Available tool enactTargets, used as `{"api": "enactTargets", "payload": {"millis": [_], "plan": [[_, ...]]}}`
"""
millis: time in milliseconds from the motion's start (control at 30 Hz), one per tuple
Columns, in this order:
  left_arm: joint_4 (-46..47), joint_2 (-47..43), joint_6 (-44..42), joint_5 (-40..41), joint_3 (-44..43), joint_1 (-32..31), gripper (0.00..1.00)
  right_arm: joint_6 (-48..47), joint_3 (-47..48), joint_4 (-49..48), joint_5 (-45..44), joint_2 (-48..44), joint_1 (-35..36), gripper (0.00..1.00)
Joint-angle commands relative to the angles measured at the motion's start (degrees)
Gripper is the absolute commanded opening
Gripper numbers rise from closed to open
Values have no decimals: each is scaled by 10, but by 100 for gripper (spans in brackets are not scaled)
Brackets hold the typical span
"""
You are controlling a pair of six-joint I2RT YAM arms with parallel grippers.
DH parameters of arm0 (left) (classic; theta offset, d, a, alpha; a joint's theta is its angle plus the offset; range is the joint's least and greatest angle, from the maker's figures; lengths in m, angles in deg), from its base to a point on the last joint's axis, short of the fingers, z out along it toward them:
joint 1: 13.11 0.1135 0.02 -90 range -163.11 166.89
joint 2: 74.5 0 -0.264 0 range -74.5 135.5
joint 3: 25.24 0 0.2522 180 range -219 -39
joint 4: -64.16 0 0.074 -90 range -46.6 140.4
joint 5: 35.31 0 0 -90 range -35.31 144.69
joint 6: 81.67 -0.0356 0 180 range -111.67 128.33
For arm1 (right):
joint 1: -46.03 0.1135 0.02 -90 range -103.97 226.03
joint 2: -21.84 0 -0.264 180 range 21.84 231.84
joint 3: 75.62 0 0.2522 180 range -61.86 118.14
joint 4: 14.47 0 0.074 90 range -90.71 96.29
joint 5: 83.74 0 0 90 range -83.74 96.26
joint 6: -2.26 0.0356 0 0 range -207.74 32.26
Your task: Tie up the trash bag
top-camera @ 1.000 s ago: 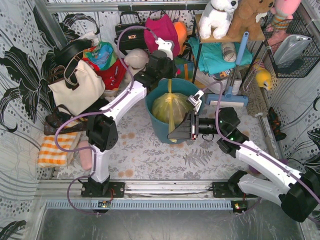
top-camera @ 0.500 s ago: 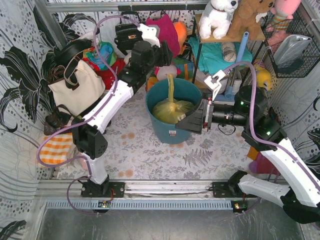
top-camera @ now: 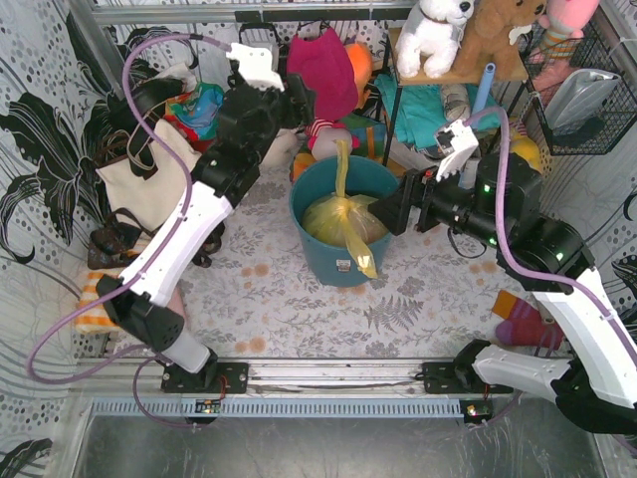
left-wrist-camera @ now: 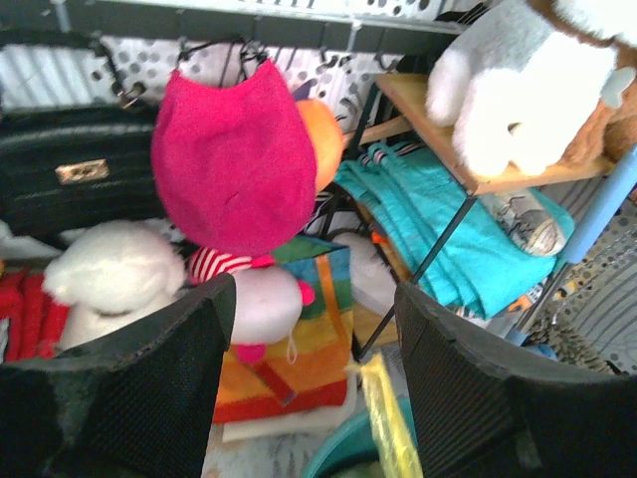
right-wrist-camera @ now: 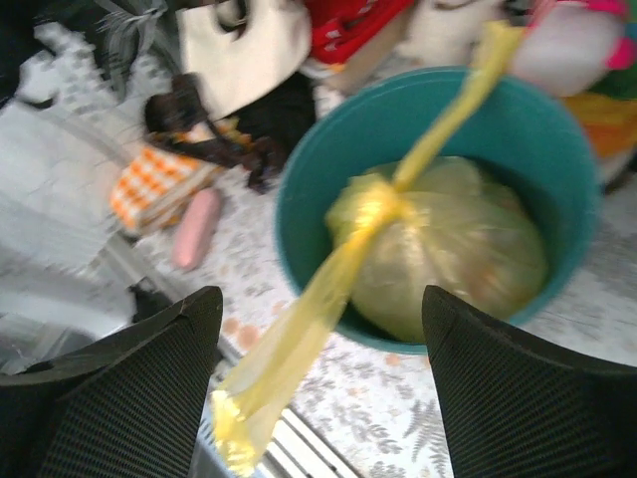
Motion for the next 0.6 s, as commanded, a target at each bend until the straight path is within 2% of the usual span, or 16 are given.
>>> {"api": "enactTargets", "payload": {"millis": [0, 100, 167, 400, 467, 567], "plan": [[33, -53, -7, 53, 81, 6, 74, -37, 6, 19, -178, -7, 0, 81], [37, -91, 13, 73, 158, 11, 78, -53, -33, 7, -258, -8, -4, 83], [42, -118, 31, 81, 217, 15, 82, -64, -64, -6, -281, -2, -28, 84], [57, -204, 85, 149, 401, 39, 100, -69, -182, -94, -222, 27, -197, 91], [70, -226, 102, 172, 452, 52, 98, -64, -220, -124, -204, 28, -246, 97], [79, -239, 134, 243, 520, 66, 98, -53, -293, -189, -211, 29, -303, 97]]}}
